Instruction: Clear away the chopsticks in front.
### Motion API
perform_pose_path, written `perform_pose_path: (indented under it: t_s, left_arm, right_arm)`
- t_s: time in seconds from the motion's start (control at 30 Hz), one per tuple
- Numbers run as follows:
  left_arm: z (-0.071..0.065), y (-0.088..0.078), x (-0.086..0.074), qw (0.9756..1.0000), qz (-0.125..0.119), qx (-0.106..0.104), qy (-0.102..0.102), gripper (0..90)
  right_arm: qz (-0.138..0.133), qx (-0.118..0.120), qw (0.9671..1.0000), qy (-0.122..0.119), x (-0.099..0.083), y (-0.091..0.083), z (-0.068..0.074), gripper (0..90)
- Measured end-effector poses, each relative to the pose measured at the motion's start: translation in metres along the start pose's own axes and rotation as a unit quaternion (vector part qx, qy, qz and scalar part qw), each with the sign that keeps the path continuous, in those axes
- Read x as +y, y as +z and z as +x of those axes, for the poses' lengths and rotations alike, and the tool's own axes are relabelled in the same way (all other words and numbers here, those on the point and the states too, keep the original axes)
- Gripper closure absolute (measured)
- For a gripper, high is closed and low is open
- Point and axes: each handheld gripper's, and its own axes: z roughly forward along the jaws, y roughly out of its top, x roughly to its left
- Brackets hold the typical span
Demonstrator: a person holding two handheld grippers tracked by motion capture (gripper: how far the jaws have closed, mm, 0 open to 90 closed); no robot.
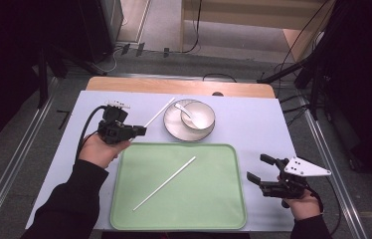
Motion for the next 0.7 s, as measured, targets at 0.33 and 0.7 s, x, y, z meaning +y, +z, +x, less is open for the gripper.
perform_pose_path:
  t_s: [0.33, 0.7]
  left_arm:
    - [-0.018, -0.008, -0.035, 0.9998, -0.007, -0.019, 0.010, 86.7]
    - [-0.026, -0.007, -0.078, 0.9995, 0.009, -0.026, 0.014, 86.7]
  right_arm:
    - [0.000, 0.001, 1.0000, 0.000, 0.001, 0.002, -0.001, 18.2]
    - [0.000, 0.011, 0.9999, -0.003, 0.005, 0.009, 0.000, 18.3]
